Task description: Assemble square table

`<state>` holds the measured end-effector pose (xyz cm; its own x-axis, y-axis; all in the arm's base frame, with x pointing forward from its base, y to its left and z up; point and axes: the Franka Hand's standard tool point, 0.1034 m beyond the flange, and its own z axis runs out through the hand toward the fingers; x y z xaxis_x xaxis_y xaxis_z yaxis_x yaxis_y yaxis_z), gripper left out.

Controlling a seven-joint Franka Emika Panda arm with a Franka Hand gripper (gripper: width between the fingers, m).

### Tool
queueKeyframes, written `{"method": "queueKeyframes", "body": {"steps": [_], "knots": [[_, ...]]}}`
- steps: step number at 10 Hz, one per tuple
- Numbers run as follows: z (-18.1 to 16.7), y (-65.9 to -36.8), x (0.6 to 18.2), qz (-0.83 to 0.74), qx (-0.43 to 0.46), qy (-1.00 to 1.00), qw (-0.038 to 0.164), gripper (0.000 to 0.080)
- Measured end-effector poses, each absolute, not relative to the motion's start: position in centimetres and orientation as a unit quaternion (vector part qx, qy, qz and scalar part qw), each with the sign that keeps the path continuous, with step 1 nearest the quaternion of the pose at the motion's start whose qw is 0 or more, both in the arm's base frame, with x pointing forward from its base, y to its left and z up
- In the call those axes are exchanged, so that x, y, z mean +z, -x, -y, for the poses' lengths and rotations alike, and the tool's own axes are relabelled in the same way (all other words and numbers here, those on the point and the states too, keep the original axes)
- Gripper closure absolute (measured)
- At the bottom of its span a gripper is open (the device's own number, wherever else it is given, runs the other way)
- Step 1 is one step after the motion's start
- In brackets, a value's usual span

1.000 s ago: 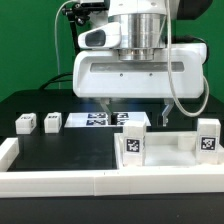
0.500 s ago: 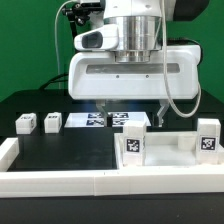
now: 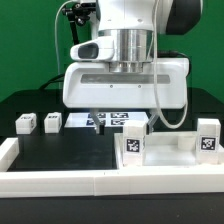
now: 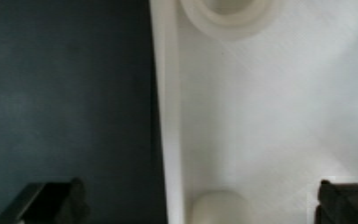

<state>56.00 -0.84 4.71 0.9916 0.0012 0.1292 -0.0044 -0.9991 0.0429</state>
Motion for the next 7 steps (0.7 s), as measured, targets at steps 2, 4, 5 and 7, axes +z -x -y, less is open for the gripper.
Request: {"method": "queueKeyframes", "body": {"steps": [2,4,5,7], "knots": [[1.3,-55.9,4.0,0.001,0.065,-0.998,0.026,0.0151],[1.7,-55.6,3.4,0.004,0.061,-0.998,0.027,0.0151],[1.7,-55.5,3.3,0.004,0.059,-0.998,0.027,0.0151],[1.7,-55.5,3.3,0.004,0.059,-0.998,0.027,0.0151]]}}
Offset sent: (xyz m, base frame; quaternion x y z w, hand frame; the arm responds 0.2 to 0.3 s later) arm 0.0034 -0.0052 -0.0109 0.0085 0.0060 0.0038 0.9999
